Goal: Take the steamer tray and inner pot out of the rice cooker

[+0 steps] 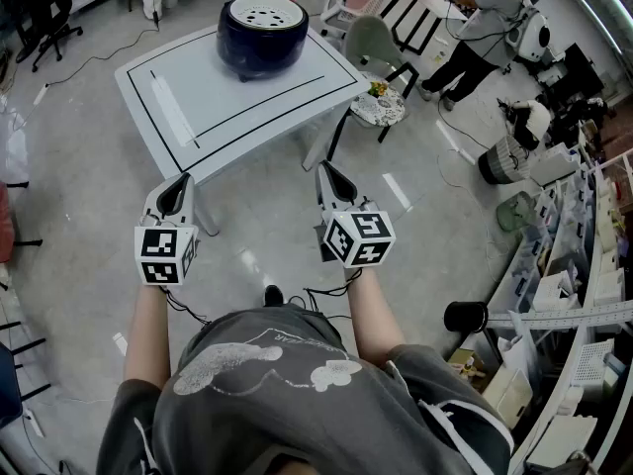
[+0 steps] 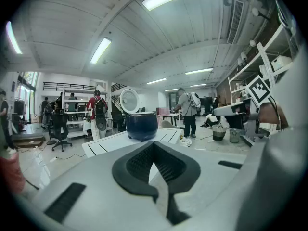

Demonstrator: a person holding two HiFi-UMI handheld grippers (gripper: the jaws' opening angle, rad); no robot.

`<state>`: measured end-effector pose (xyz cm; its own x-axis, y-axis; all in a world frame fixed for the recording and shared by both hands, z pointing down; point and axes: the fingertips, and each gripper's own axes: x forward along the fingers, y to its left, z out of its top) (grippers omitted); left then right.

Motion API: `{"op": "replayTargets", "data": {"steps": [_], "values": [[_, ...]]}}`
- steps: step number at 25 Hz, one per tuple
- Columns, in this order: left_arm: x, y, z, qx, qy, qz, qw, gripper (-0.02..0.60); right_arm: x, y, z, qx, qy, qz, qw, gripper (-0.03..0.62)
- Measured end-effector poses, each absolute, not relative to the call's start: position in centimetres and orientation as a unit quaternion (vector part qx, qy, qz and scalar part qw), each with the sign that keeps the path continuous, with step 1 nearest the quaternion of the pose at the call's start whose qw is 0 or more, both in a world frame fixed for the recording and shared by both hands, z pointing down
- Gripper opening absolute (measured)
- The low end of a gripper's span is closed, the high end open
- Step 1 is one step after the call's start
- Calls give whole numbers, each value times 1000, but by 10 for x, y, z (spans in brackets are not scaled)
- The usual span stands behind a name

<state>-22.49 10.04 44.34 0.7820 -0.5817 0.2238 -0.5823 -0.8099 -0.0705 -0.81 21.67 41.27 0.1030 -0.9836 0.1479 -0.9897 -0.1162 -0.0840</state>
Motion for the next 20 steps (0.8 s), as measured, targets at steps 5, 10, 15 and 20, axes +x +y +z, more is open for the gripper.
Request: {"op": "replayTargets", "data": {"steps": [5,10,15,20], "values": [[-228,97,445,944,-309,116,5,6,-14,213,414,739,-668,83,24,28],[-229,99,446,945,-307,115,8,6,-16,215,416,741,-666,86,27,28],[-241,107,456,946,-300,121,23,6,-24,219,421,745,-660,92,23,28],[-256,101,461,947,-301,111,29,6,-33,218,418,748,-660,72,-4,29]]}}
